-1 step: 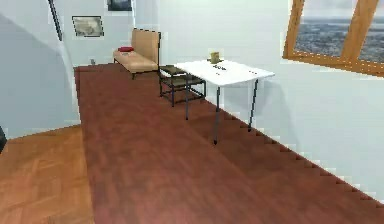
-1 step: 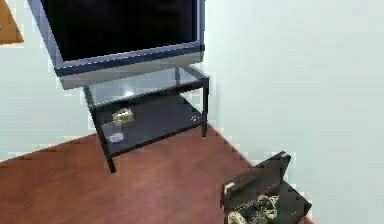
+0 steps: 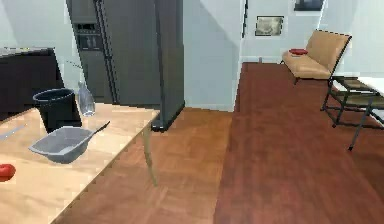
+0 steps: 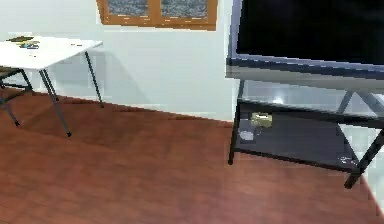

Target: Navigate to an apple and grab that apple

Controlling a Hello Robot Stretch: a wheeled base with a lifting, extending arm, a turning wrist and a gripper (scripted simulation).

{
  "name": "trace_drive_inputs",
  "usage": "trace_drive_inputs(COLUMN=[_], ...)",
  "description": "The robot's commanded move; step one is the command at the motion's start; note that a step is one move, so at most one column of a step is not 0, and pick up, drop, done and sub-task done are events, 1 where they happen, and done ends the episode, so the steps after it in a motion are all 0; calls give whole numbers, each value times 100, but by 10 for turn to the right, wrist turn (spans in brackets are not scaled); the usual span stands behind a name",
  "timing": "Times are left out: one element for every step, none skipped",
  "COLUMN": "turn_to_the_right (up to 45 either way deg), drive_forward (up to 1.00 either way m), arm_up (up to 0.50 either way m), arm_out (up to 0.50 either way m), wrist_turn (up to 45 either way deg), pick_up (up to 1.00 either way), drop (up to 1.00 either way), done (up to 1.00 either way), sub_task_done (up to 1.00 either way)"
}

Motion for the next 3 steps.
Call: trace_drive_inputs(turn_to_the_right=[-210, 0, -450], drive_forward=[0, 15, 0], arm_up=[0, 0, 0], arm_out=[0, 0, 0], wrist_turn=[0, 0, 0], pick_up=[0, 0, 0], drop=[0, 0, 0], done=[0, 0, 0], sub_task_done=[0, 0, 0])
